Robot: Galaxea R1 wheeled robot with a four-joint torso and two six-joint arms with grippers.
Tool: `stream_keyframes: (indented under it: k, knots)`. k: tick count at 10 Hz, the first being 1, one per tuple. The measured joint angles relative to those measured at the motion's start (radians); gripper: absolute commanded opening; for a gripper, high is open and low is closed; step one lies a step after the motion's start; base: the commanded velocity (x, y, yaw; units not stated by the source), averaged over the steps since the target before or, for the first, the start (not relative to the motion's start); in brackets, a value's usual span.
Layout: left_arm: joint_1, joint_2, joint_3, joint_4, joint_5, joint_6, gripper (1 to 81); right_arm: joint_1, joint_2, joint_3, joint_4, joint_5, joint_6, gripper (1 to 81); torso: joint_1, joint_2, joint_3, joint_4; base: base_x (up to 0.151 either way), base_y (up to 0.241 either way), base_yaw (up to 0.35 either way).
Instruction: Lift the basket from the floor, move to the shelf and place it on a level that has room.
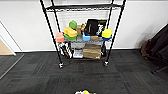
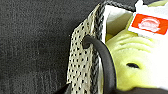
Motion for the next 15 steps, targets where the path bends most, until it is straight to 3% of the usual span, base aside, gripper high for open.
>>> stream_keyframes:
  k: [4,5,6,12,15]
  knots:
    - [0.001,-0.001,0.007,-0.026,-0.01,0.0,81.1,0.0,0.012,-0.001,0.002,0.003,0.027,81.1,0.0,0.0,0.0,0.0,0.0,0.0,0.0]
    - [0.002,-0.002,0.01,-0.04,-0.013,-0.017,1.0,0.0,0.011,-0.001,0.002,0.003,0.027,81.1,0.0,0.0,0.0,0.0,0.0,0.0,0.0]
    - [0.001,0.001,0.026,-0.037,-0.019,0.004,1.0,0.001,0.011,-0.001,-0.001,0.0,0.016,1.0,0.0,0.0,0.0,0.0,0.0,0.0,0.0]
    - [0.015,-0.038,0.092,-0.055,-0.053,0.004,1.0,0.0,-0.034,0.033,0.005,-0.013,0.03,1.0,0.0,0.0,0.0,0.0,0.0,0.0,0.0]
    - [0.015,-0.083,0.154,-0.121,-0.064,0.004,1.0,0.007,-0.085,0.124,0.008,-0.025,0.089,1.0,0.0,0.0,0.0,0.0,0.0,0.0,0.0]
